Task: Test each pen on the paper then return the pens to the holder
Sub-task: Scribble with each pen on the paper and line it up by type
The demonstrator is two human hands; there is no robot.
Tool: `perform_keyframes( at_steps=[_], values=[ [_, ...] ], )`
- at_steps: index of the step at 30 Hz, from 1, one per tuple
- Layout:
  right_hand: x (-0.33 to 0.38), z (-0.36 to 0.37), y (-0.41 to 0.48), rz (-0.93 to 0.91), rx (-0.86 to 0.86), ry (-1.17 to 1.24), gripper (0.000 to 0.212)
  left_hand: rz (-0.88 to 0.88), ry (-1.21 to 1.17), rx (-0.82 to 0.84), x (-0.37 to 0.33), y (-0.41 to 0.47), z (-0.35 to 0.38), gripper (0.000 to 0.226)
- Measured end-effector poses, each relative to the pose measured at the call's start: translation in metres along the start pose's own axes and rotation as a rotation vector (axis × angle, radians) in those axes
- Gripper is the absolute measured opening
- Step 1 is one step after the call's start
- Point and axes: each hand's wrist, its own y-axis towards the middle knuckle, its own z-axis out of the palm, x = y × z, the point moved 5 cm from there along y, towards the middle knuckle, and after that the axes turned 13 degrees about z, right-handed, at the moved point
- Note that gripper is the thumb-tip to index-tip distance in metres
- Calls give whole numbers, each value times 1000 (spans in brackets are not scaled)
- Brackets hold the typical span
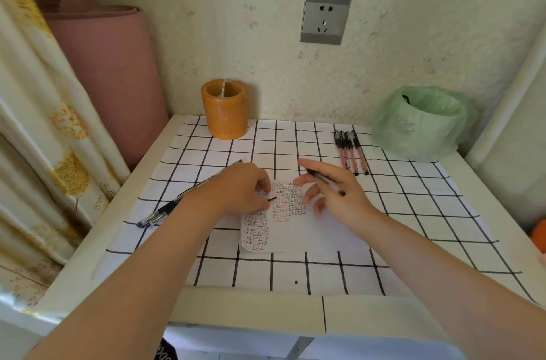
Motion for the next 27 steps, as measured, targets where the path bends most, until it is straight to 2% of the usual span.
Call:
perform_keyframes(
  at_steps=[4, 6, 9, 12, 14, 20, 27],
  values=[
    [4, -1, 0, 138, 60, 203, 39, -44, 53, -2, 1, -1, -1, 25],
    [7, -3, 0, 123, 78, 180, 39, -51, 64, 8, 2, -2, 0, 21],
    [16, -9, 1, 8, -15, -77, 36, -43, 38, -35, 1, -4, -2, 18],
    [19, -16, 2, -136, -206, -627, 31, -32, -48, -120, 0, -3, -6, 16],
    [16, -15, 1, -167, -234, -835, 18, -15, -95, -154, -1, -2, -7, 15],
    [20, -7, -6, -247, -238, -953, 15, 3, -184, -205, -6, 1, -7, 15],
    [17, -2, -4, -306, -211, -1018, 16, 19, -224, -192, -11, 0, -6, 16]
  ],
)
